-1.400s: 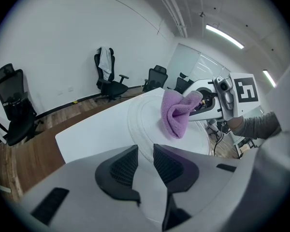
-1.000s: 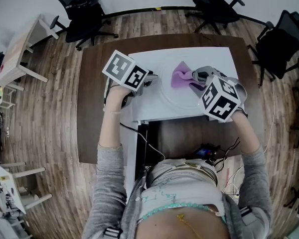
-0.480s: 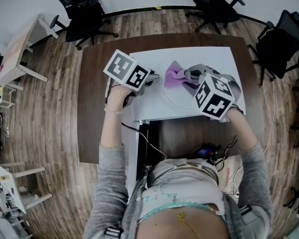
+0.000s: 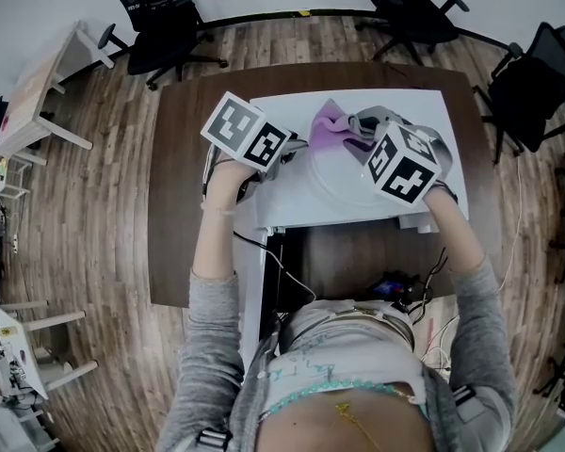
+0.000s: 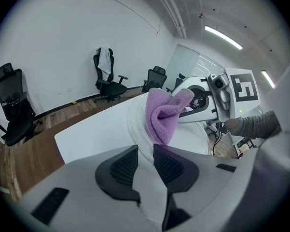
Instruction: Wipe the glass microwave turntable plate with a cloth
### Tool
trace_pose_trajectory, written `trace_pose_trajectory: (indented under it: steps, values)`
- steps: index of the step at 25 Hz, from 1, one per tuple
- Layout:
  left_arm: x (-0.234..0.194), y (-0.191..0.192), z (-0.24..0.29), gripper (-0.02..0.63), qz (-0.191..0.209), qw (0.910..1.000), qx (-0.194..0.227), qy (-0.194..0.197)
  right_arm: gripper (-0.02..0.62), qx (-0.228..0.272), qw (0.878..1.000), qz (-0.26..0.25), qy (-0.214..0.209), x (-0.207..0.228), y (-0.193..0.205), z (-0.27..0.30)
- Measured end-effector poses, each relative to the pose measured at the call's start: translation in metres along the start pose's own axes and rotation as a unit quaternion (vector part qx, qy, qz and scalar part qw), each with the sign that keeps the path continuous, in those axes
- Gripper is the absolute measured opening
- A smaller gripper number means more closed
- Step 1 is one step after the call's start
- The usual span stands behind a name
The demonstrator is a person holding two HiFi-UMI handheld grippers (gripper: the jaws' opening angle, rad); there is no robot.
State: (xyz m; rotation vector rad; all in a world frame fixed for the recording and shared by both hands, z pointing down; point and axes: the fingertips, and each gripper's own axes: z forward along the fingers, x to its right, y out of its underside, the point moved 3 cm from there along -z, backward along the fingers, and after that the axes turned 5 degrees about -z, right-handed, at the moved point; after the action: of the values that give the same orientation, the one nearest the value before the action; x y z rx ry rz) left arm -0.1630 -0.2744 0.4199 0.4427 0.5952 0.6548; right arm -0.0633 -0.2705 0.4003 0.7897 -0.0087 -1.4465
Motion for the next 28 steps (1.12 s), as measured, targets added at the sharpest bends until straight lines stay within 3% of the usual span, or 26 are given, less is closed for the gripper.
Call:
trace_pose_trajectory:
  steps: [17,28]
  values:
    - [-0.002,-0.001,-0.001,0.11,-0.004,1.0,-0.001,0.007,0.112,-0.009,0.998,0.063,0.027,0.022,0.034,-0.011]
    - [-0.004,0.001,-0.001,0.11,-0.006,0.9999,0.0,0.01,0.112,-0.018,0.996,0.083,0.041,0.011,0.057,-0.03]
